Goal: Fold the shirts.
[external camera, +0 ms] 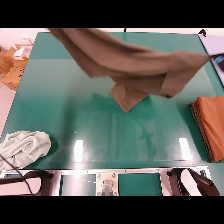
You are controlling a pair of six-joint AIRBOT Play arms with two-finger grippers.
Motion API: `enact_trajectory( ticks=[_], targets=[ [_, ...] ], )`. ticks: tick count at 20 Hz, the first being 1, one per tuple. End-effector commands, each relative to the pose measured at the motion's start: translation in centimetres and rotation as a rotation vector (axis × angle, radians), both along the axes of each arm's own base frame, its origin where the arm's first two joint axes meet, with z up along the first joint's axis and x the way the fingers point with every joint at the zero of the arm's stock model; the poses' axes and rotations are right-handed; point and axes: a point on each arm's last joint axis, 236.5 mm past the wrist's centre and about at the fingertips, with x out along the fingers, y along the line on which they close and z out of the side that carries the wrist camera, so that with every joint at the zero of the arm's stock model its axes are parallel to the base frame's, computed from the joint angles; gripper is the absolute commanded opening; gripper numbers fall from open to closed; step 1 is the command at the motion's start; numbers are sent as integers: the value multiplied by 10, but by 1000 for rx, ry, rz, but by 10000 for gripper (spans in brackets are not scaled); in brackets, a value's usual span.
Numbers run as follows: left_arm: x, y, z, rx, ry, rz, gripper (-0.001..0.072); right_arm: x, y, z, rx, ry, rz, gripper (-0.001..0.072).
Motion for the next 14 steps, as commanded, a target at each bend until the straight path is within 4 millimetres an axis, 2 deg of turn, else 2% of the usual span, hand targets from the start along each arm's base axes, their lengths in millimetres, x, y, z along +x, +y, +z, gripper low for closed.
enact_trajectory(
  ticks=[1,3,5,7,9,11,12,14],
  targets=[
    [-69,-4,84,-5,-129,-11,19,-51,11,84,-124,-218,-59,14],
    [-99,-7,100,-5,-143,-19,20,-74,18,118,-176,-322,-94,13],
    [-125,-9,103,38,-138,-40,20,-91,23,153,-211,-427,-126,14],
    [-138,0,85,98,-55,-8,20,-103,25,182,-234,-507,-149,14],
    [-141,22,48,192,88,61,20,-108,21,200,-236,-570,-187,14],
    [-134,43,9,250,221,127,21,-95,12,193,-213,-543,-189,14],
    [-129,44,-10,251,273,127,21,-78,6,177,-177,-493,-172,14],
    [-113,42,-65,248,419,99,21,-31,-5,122,-76,-345,-114,14]
  ],
)
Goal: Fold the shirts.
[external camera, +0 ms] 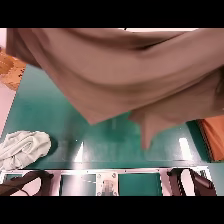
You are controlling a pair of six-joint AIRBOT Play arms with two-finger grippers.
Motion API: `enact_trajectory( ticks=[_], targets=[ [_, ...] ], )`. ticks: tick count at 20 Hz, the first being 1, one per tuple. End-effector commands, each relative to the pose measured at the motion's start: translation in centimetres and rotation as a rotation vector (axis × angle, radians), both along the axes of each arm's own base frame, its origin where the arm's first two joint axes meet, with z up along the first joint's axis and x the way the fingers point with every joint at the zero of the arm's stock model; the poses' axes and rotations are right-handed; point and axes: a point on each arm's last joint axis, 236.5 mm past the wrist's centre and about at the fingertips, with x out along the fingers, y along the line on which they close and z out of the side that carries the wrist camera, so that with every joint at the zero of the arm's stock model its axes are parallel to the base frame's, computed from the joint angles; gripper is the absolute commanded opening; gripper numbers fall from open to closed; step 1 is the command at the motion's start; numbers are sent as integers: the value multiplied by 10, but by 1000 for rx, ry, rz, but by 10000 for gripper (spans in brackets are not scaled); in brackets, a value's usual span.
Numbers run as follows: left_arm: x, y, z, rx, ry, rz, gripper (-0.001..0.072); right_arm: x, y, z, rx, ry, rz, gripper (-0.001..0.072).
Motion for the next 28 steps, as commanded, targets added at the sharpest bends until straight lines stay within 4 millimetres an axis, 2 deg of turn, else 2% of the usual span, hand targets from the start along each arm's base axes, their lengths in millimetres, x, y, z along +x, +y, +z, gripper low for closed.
enact_trajectory(
  ticks=[1,2,4,5,7,8,9,11,12,13,14,15,18,20,21,22,25,28],
  targets=[
    [15,8,-99,20,287,21,21,63,-11,-76,131,188,86,14],
    [24,3,-136,5,369,-2,21,89,-7,-118,158,288,131,14],
    [48,-6,-217,-41,510,-30,21,139,10,-215,223,494,209,14],
    [66,-10,-260,-76,559,-22,21,162,18,-267,253,591,221,15],
    [105,-14,-333,-143,604,24,21,194,30,-362,310,761,210,14],
    [125,-18,-358,-202,607,57,21,204,34,-399,337,829,207,14],
    [144,-20,-372,-250,575,82,21,210,37,-431,363,890,204,14],
    [169,-23,-384,-308,504,100,22,216,40,-471,381,966,205,14],
    [171,-23,-385,-308,492,99,34,218,38,-481,388,985,200,14],
    [170,-21,-381,-308,493,87,322,219,35,-484,390,988,195,14],
    [166,-21,-373,-315,512,59,641,219,31,-483,391,986,190,14],
    [160,-18,-362,-331,544,28,666,219,27,-481,389,984,187,14],
    [133,1,-319,-417,703,-15,663,212,13,-480,411,1009,199,14],
    [104,12,-309,-429,842,-8,662,209,7,-481,422,1018,199,14],
    [87,14,-313,-407,914,2,585,208,5,-481,410,1015,204,14],
    [66,12,-319,-359,978,-7,470,208,5,-481,404,1013,207,14],
    [10,-9,-342,-228,1087,-29,473,207,7,-481,405,1019,215,14],
    [-45,-50,-380,-178,1113,-20,474,206,8,-481,406,1021,219,14]
  ],
)
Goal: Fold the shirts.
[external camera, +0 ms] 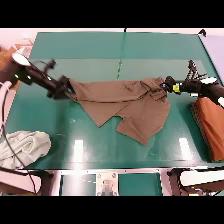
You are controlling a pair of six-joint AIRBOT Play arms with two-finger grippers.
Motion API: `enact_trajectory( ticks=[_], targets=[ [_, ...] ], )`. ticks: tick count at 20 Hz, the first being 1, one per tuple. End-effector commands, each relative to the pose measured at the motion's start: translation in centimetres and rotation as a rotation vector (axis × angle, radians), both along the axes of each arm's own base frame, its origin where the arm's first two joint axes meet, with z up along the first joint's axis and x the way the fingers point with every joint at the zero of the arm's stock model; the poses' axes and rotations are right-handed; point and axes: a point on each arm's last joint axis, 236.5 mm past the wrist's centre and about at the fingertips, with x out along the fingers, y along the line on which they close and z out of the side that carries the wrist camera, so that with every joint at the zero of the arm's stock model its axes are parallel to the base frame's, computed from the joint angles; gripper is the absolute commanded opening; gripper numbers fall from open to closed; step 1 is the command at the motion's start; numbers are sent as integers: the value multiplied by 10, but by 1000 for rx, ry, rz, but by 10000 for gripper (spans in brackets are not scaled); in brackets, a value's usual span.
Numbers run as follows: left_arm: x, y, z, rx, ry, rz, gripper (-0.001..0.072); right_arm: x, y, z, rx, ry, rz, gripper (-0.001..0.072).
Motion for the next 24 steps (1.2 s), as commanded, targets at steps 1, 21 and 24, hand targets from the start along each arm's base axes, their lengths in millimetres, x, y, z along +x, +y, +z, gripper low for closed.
enact_trajectory(
  ticks=[1,21,24],
  targets=[
    [-64,-33,-43,82,36,-16,474,-2,1,0,4,5,9,14],
    [-86,-129,-110,72,-138,75,21,-7,1,-1,19,19,22,14],
    [-65,-117,-85,49,-157,43,21,-11,-3,6,45,29,37,14]
  ],
)
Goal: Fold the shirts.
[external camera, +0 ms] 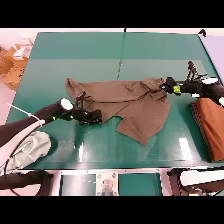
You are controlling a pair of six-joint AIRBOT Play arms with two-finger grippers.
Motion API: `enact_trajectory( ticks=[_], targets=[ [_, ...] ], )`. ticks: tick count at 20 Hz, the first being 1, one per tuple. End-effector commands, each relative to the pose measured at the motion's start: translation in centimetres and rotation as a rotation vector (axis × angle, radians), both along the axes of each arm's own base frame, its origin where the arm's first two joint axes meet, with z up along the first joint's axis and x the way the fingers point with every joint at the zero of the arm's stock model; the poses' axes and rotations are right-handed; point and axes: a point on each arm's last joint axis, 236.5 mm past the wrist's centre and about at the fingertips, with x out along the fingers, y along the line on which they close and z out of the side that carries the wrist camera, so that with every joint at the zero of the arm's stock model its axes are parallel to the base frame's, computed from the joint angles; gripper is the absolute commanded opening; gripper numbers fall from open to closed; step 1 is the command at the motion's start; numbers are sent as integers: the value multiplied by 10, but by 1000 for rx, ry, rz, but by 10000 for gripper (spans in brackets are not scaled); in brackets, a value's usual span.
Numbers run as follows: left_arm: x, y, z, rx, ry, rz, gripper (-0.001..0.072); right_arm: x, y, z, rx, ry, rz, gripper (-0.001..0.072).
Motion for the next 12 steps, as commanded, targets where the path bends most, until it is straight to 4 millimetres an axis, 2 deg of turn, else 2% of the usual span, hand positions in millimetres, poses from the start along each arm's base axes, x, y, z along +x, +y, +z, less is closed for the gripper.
enact_trajectory(
  ticks=[1,2,3,4,5,7,8,9,10,12],
  targets=[
    [26,13,37,-30,-43,-43,20,-4,-4,13,28,2,25,14],
    [44,22,61,-33,-102,-38,20,-3,-6,28,32,-20,38,13],
    [69,32,97,-42,-196,-20,20,0,-9,48,27,-56,48,14],
    [92,41,140,-59,-301,8,20,5,-13,78,17,-111,53,14],
    [113,51,195,-77,-428,33,20,9,-18,110,5,-167,50,14],
    [133,68,313,-100,-699,55,20,10,-29,193,-19,-298,30,14],
    [132,75,369,-103,-826,58,20,6,-33,234,-40,-367,21,14],
    [124,79,428,-103,-956,52,20,-1,-36,280,-63,-444,8,14],
    [114,85,477,-78,-1075,44,20,-12,-37,322,-88,-520,-7,14],
    [75,94,568,-38,-1289,23,20,-45,-31,409,-142,-691,-35,14]
  ],
)
